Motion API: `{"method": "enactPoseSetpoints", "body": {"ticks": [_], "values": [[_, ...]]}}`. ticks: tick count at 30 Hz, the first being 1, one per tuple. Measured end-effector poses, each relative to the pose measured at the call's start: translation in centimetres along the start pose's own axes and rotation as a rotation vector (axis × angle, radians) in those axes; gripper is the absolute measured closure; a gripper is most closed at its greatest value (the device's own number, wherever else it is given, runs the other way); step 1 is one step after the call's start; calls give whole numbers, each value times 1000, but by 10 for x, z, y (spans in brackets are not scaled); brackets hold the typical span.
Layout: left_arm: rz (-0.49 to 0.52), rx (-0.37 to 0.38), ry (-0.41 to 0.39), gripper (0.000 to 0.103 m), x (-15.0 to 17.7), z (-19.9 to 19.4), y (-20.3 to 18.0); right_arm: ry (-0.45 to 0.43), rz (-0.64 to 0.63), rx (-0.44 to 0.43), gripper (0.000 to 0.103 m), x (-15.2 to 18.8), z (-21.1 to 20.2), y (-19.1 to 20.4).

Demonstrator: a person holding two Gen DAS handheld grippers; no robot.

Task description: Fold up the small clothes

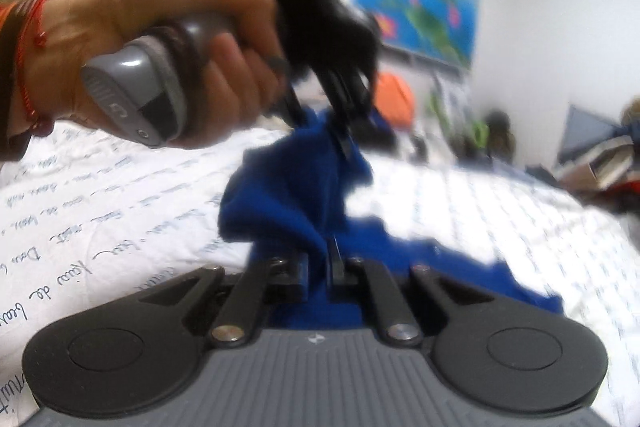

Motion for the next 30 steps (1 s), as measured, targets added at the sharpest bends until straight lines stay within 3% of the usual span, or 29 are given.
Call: {"method": "enactPoseSetpoints", "body": {"ticks": [17,24,30], "values": [[143,104,33,87,37,48,-142,80,280,163,96,52,-41,-116],[196,128,75,87,56,67,-183,111,388,187,96,71,-52,-145],[269,104,81,87,75,77,-205,146,436,188,96,89,-59,-158]]}}
Point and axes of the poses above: each gripper's, at about its wrist camera, not at the fingertips, and z roughly the way its jaws point, y to its left, x to its underside, the point moved 7 cm from there along z, roughly the way its jaws point, and after that the axes turned 4 degrees about -y, right-handed, at the moved point
